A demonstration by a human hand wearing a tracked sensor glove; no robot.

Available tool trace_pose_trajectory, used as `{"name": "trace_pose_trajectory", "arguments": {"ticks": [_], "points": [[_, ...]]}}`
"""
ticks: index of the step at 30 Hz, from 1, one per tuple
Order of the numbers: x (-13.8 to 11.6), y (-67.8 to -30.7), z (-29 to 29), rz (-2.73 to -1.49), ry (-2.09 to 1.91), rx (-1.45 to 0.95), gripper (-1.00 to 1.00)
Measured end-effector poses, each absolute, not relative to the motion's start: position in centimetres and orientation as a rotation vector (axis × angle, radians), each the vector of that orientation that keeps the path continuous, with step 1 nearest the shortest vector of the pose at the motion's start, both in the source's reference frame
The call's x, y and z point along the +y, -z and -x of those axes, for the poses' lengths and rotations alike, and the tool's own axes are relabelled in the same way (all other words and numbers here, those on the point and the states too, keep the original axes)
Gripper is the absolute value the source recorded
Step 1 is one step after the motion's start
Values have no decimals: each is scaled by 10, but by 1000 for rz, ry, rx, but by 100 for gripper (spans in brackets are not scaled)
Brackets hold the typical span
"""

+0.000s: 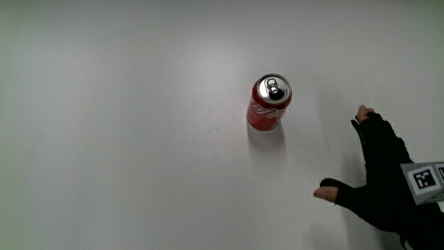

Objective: Pick cola

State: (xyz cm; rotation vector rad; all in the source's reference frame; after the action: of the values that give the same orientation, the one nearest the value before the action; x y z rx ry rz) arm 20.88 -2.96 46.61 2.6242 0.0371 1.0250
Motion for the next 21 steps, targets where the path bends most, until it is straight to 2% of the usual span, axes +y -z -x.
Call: {"name": "trace_pose_trajectory", "arguments": {"ticks": [12,21], "points": [[-30,-456,-207,-2688,-1017,-8,100],[-33,-432,-200,-2732,-1030,-79,100]]}}
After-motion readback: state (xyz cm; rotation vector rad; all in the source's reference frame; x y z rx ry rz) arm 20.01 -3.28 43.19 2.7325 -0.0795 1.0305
